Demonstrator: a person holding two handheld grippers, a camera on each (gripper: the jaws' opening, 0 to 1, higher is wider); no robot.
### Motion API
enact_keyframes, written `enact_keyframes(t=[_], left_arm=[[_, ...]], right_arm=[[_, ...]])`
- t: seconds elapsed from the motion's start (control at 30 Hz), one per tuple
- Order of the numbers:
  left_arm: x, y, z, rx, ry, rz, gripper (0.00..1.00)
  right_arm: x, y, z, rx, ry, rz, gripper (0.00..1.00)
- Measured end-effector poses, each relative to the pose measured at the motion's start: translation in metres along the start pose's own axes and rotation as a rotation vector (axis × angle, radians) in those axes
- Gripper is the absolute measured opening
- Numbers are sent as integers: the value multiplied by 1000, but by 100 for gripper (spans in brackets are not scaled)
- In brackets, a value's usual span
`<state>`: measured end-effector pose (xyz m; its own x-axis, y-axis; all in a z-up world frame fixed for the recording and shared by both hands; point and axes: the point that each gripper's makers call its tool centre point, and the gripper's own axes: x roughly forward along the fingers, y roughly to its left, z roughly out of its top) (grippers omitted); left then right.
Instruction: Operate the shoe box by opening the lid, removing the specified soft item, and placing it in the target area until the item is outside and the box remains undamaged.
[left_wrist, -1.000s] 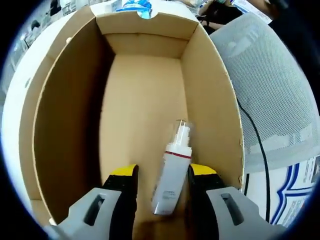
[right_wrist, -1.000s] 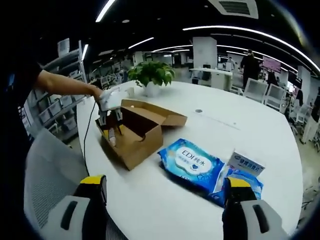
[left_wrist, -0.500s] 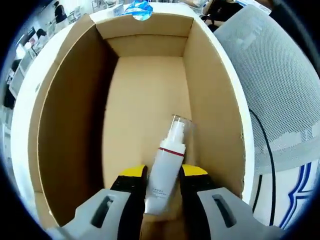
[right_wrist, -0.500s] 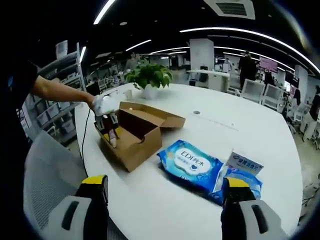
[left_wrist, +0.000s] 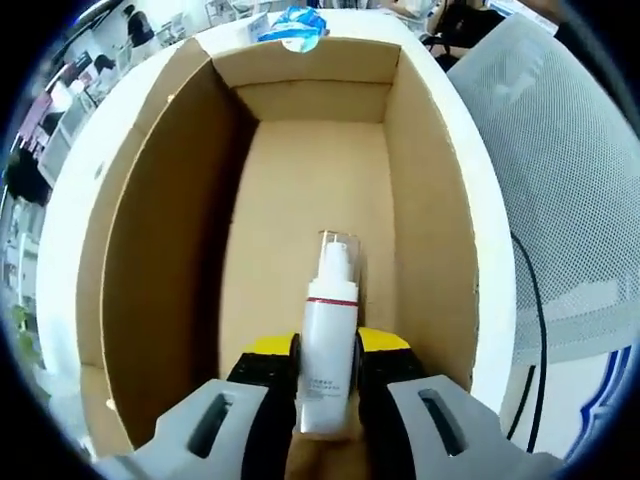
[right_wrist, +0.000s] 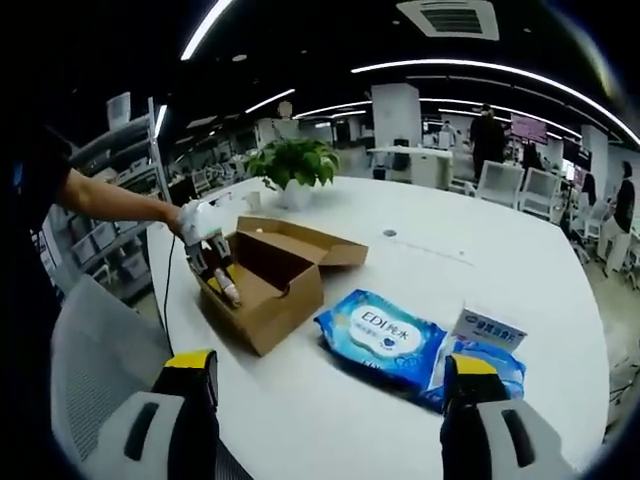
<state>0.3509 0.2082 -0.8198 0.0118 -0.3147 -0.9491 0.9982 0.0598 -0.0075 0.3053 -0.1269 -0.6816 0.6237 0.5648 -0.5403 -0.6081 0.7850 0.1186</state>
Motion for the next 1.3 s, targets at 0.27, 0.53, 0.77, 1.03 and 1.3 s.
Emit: enact_keyframes(t=[0.27, 0.53, 0.77, 1.03, 1.3], left_arm=[[-15, 4, 10, -51, -49, 65, 20], [-26, 2, 22, -76, -95, 105, 20], [-35, 2, 33, -89, -135, 136, 20], [-47, 2, 50, -100, -185, 176, 20], [-55, 0, 71, -78, -224, 209, 20]], right_arm=[[1, 5, 6, 8, -17, 4, 92], [5, 11, 12, 25, -30, 17, 89], [13, 12, 15, 48, -38, 5, 88], [25, 22, 20, 79, -48, 19, 85], [33, 34, 27, 116, -65, 40, 81]])
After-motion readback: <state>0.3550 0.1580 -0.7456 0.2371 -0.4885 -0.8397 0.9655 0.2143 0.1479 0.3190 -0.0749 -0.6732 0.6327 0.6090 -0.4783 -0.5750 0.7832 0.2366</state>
